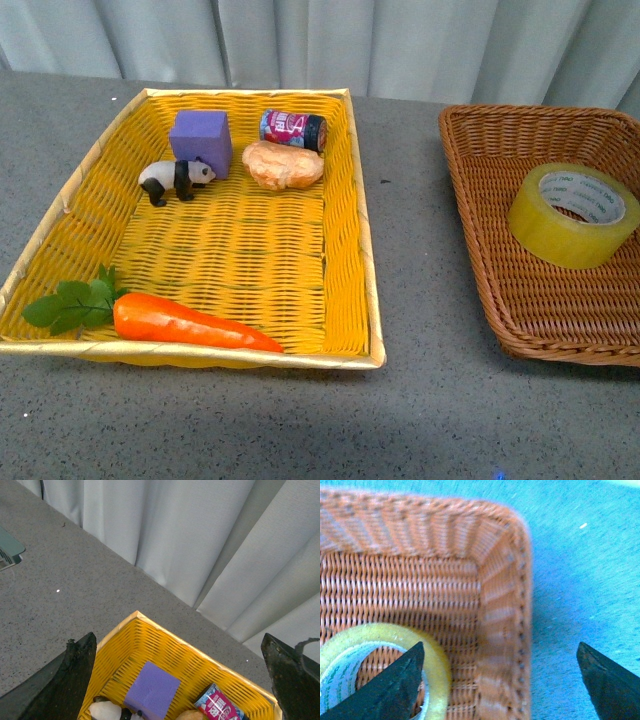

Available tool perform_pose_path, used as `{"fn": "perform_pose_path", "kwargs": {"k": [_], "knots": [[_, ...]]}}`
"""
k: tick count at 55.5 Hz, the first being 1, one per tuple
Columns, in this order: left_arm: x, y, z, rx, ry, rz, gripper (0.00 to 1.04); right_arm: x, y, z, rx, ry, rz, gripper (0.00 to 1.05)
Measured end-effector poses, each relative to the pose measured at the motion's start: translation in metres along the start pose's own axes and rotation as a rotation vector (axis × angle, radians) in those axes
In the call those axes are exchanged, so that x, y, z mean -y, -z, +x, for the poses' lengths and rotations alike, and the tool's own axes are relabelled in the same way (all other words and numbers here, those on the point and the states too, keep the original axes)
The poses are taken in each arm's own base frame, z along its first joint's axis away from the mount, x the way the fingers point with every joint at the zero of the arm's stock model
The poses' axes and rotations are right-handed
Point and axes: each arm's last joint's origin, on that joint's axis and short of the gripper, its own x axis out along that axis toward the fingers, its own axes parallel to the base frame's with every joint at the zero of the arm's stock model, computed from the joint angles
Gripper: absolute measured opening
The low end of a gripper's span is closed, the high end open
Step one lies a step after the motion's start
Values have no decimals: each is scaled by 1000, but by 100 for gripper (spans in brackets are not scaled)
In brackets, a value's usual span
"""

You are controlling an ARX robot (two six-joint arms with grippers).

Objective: Move tape to another basket

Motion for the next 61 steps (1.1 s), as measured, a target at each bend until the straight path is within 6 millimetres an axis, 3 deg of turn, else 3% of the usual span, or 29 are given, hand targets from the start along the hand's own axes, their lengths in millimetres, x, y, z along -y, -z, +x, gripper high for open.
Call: {"fn": "perform_pose_path", "kwargs": {"k": [3, 6, 13, 25, 32, 45, 61], "knots": [[-2, -1, 1, -4, 33, 15, 97, 4, -1, -13, 71, 19, 8, 96], [-9, -3, 2, 3, 236, 30, 88, 3, 2, -22, 256, -28, 52, 89], [-49, -4, -17, 139, 543, 179, 66, -11, 29, -48, 610, -58, 91, 67], [-118, 5, -47, 203, 559, 274, 30, -33, 64, -96, 783, -61, 96, 32], [-158, 18, -63, 181, 543, 299, 4, -45, 100, -113, 734, -69, 99, 3], [-198, 26, -91, 189, 553, 308, 4, -53, 126, -147, 746, -64, 103, 1], [-229, 33, -114, 185, 556, 309, 4, -66, 149, -173, 743, -71, 101, 1]]}}
